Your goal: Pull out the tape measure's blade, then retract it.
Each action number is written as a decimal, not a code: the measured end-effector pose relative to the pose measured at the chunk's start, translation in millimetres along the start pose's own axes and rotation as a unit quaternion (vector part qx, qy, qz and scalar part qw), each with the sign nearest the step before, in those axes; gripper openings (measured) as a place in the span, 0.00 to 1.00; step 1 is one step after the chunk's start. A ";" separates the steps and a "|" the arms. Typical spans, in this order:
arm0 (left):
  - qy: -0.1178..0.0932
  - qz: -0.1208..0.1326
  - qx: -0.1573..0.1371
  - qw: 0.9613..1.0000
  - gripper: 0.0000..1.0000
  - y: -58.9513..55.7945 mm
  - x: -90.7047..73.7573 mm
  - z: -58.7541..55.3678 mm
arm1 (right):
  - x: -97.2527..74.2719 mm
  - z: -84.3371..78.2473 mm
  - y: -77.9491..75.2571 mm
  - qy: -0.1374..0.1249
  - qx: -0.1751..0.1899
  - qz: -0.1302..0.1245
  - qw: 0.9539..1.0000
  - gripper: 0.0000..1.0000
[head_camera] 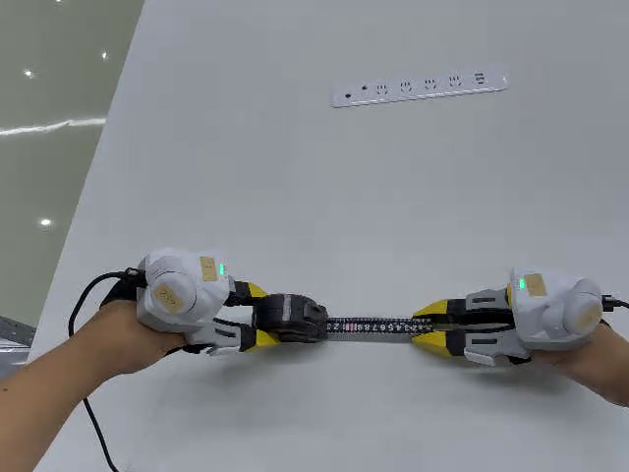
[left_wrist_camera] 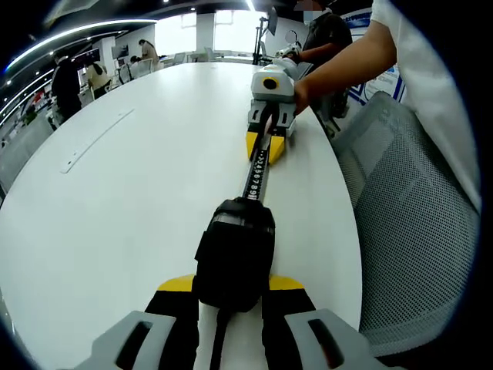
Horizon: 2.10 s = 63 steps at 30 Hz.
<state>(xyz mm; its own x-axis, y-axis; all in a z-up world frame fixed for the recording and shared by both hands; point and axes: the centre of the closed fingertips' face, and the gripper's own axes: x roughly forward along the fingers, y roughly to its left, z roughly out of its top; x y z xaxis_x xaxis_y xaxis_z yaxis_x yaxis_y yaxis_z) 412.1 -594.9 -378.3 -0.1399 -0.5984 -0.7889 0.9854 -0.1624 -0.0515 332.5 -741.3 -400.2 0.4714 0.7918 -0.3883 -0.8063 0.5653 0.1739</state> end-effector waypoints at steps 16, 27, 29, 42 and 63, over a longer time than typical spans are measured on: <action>-0.001 0.001 0.002 1.000 0.28 -0.2 1.4 1.8 | -36.6 -9.0 -1.1 0.015 0.005 -0.016 1.000 0.12; -0.001 0.000 0.001 1.000 0.28 0.2 2.2 2.5 | -60.7 -19.0 -8.3 0.026 0.010 -0.035 0.999 0.12; -0.001 0.000 0.002 1.000 0.28 0.3 2.4 2.6 | -66.0 -21.8 -8.3 0.027 0.013 -0.036 0.999 0.12; -0.001 0.000 0.001 1.000 0.28 0.2 2.9 3.4 | -88.8 -34.0 -13.5 0.039 0.013 -0.053 0.998 0.12; -0.006 0.009 -0.014 1.000 0.30 -0.1 3.9 4.9 | -97.5 -34.0 -14.4 0.062 0.002 -0.075 0.995 0.14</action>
<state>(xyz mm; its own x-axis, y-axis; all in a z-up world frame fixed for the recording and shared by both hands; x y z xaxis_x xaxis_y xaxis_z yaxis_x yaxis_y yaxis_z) 410.9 -601.1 -378.4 -0.1227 -0.6098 -0.7830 0.9901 -0.1298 -0.0541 285.9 -834.6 -395.7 0.5385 0.6643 -0.5184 -0.7292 0.6757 0.1084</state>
